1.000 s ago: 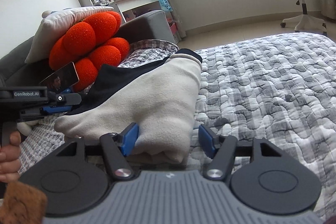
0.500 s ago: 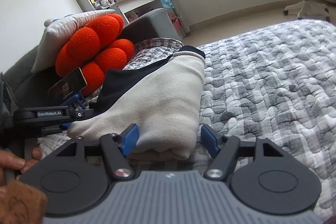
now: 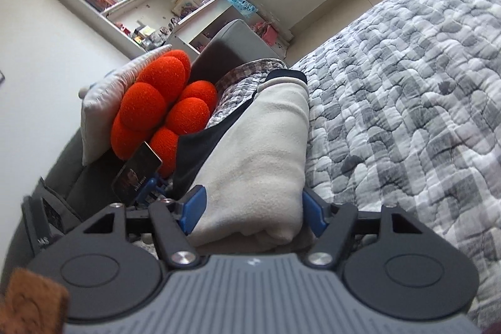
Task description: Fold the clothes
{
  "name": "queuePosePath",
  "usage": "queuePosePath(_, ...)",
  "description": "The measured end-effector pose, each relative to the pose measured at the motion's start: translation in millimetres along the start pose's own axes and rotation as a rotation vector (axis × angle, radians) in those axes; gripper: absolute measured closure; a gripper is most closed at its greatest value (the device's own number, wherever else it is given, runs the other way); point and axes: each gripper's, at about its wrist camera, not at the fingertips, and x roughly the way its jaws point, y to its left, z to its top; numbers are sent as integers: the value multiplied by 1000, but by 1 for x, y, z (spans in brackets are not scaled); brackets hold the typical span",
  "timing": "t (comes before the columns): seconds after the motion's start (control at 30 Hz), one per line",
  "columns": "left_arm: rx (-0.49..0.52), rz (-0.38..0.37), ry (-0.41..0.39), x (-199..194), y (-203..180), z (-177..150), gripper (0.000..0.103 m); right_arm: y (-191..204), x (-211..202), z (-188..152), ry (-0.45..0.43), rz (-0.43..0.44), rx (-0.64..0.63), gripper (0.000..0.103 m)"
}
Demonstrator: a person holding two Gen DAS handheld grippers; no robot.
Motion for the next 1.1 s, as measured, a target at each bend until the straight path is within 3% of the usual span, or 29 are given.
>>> queuePosePath(0.1, 15, 9, -7, -1, -3, -1, 69, 11, 5, -5, -7, -58, -52, 41)
queuePosePath(0.2, 23, 7, -14, -2, -5, -1, 69, 8, 1, -5, -23, -71, -24, 56)
queuePosePath(0.4, -23, -72, -22, -6, -8, 3, 75, 30, -11, 5, -85, -120, -150, 66)
queuePosePath(0.57, -17, -129, -31, -11, -17, 2, 72, 29, -49, 28, -161, -185, -207, 67)
queuePosePath(0.73, 9, -148, 3, -5, -29, -1, 72, -11, -44, 21, -52, -302, -168, 65)
queuePosePath(0.83, 26, -158, 2, -4, -35, -2, 71, -7, -42, 14, -70, -324, -206, 60)
queuePosePath(0.9, 30, -149, 8, -2, -35, -2, 71, 3, -41, 14, -85, -359, -283, 50)
queuePosePath(1.0, 13, -138, 20, 0, -30, -2, 71, 18, -49, 13, -134, -387, -396, 49)
queuePosePath(1.1, -9, -148, 26, 2, -27, -1, 71, 32, -59, 8, -139, -312, -518, 49)
